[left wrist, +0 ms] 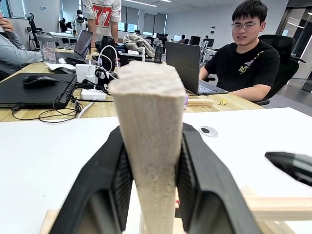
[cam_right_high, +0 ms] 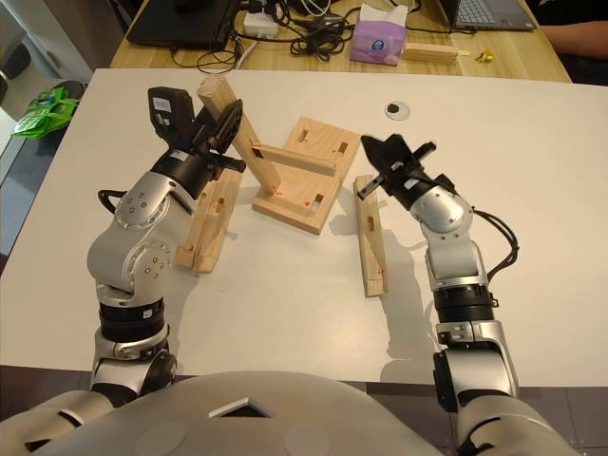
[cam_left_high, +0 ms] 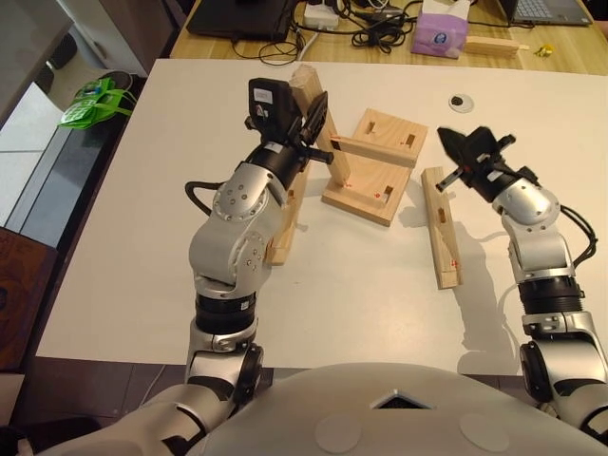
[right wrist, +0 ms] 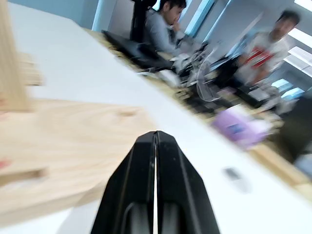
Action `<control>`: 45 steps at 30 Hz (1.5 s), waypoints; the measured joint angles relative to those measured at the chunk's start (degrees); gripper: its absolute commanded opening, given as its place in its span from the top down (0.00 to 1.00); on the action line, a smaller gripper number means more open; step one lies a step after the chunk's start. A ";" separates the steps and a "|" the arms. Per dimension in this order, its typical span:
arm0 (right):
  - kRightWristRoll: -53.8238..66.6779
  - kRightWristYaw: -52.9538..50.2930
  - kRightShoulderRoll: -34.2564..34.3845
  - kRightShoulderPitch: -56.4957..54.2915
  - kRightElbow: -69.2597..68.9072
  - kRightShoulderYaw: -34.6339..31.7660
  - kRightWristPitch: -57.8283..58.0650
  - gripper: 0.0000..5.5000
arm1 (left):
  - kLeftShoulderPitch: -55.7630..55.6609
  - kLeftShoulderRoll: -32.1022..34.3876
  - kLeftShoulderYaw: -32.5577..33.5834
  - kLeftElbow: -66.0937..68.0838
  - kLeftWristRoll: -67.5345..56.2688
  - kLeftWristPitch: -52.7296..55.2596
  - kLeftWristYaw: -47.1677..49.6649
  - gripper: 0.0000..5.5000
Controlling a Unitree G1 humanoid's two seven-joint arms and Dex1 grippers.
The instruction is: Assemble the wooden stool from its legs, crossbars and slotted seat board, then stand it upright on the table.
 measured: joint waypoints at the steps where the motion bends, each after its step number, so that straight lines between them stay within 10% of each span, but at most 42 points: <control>1: 1.68 3.08 0.16 0.28 1.99 0.56 1.26 1.00 | 0.11 -0.02 -0.06 -0.03 0.09 -0.19 -0.01 0.81; 15: 4.68 10.17 3.03 -4.69 15.80 1.70 3.27 1.00 | -0.43 -1.01 -0.51 -0.45 0.66 -0.24 0.59 0.81; 29: 4.57 8.32 3.14 0.09 12.44 3.19 -3.36 1.00 | -0.05 -6.92 2.46 0.14 -0.94 -8.85 -0.71 0.36; 45: 11.58 0.48 -1.22 9.86 -6.95 -9.50 -2.68 1.00 | 23.49 -0.78 12.23 -3.55 4.87 -24.07 -2.16 0.36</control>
